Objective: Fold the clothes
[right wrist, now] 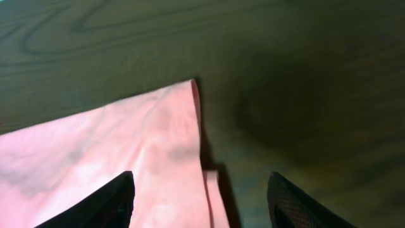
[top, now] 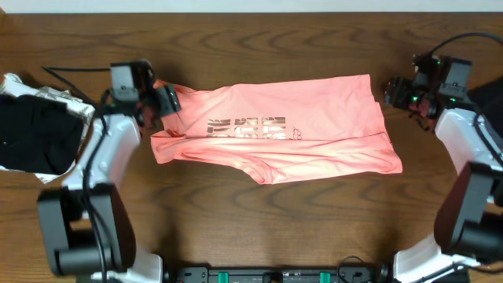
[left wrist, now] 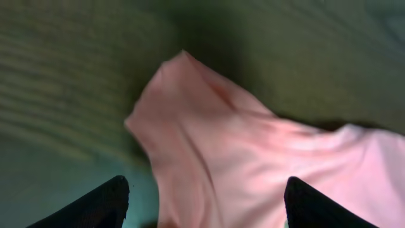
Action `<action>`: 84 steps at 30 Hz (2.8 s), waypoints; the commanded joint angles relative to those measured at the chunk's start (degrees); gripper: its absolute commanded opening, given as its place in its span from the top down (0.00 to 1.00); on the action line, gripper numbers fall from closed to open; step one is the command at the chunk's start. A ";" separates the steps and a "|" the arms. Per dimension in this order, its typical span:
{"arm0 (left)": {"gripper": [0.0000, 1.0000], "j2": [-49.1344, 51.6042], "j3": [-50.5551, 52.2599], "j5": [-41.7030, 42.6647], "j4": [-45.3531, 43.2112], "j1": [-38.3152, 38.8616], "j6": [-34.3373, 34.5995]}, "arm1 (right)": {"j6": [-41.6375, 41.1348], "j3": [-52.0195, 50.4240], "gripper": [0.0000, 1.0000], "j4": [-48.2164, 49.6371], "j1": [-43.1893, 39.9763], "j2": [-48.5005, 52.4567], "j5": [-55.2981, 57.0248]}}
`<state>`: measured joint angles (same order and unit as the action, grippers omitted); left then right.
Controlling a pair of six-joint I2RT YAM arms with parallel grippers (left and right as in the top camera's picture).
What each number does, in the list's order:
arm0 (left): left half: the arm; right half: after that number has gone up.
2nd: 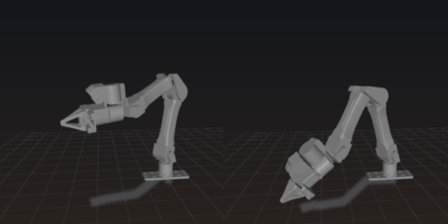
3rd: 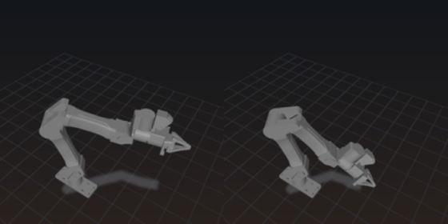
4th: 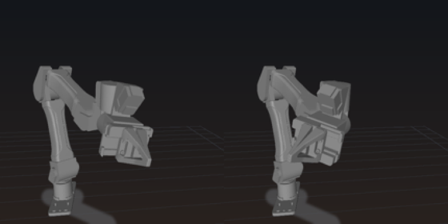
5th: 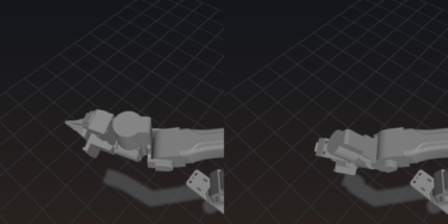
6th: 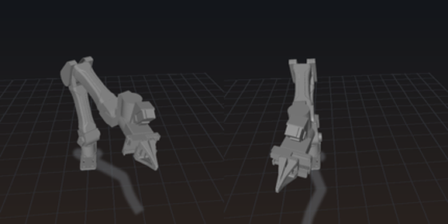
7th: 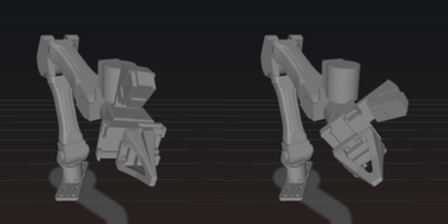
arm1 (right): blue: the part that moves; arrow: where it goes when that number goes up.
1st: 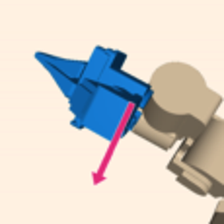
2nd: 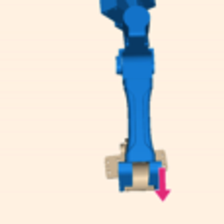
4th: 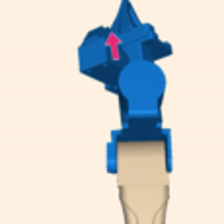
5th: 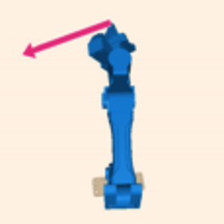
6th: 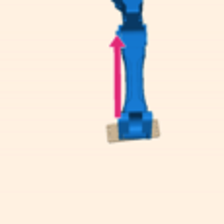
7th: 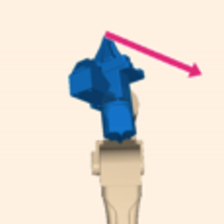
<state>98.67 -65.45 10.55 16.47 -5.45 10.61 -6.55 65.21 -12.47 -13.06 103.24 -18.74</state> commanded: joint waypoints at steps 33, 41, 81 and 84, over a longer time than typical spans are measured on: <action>0.53 23.69 -17.73 6.82 -0.26 -2.73 -3.52 | -0.11 -0.07 0.79 6.43 -0.37 8.44 -3.10; 0.94 23.69 -17.73 6.80 1.79 -2.73 -3.50 | -0.11 -0.07 0.96 7.15 -0.37 8.46 -0.94; 0.94 23.69 -17.66 4.39 11.85 -2.73 -3.08 | -4.22 0.04 0.80 24.70 4.90 21.59 -1.40; 0.94 23.69 -17.66 4.39 11.82 -2.73 -3.08 | -4.63 0.04 0.99 25.11 4.72 21.59 -1.38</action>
<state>121.84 -82.96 16.14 27.24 -7.84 7.46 -9.72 65.71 13.10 -8.58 122.78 -23.42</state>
